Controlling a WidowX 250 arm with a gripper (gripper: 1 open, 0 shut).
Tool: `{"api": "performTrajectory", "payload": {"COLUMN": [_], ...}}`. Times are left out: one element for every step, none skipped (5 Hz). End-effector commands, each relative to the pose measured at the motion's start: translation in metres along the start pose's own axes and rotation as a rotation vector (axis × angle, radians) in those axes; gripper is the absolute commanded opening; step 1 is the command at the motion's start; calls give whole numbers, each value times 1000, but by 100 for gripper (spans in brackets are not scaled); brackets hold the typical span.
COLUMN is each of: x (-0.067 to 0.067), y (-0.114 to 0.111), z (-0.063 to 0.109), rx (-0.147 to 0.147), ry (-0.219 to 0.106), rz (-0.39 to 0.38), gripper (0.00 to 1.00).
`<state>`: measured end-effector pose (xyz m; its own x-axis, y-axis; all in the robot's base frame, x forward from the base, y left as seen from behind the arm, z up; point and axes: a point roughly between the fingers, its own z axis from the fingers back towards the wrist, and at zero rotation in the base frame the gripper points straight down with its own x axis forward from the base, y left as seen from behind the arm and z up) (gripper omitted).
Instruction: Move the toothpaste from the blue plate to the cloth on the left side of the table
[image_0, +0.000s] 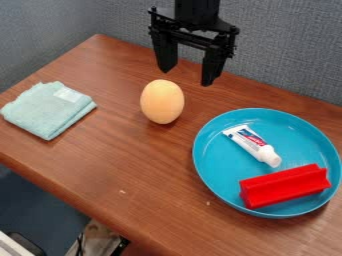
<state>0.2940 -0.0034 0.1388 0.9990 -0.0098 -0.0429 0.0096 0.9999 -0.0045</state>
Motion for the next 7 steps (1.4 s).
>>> {"api": "performTrajectory", "payload": {"x": [-1,0,1,0,1,0,3], "y": [-2,-17,-42,-73,-97,-109,-110], "z": [-6,-11,-15,-20,-28,-38,-48], "rx": [0,0,-1,4,9,-2,-16], "ry": [17,18,-5,-20,-40,-71,-114], "rz": [9,86,214,394,585,746,887], "gripper": [100,100,100,100,100,100,100]}}
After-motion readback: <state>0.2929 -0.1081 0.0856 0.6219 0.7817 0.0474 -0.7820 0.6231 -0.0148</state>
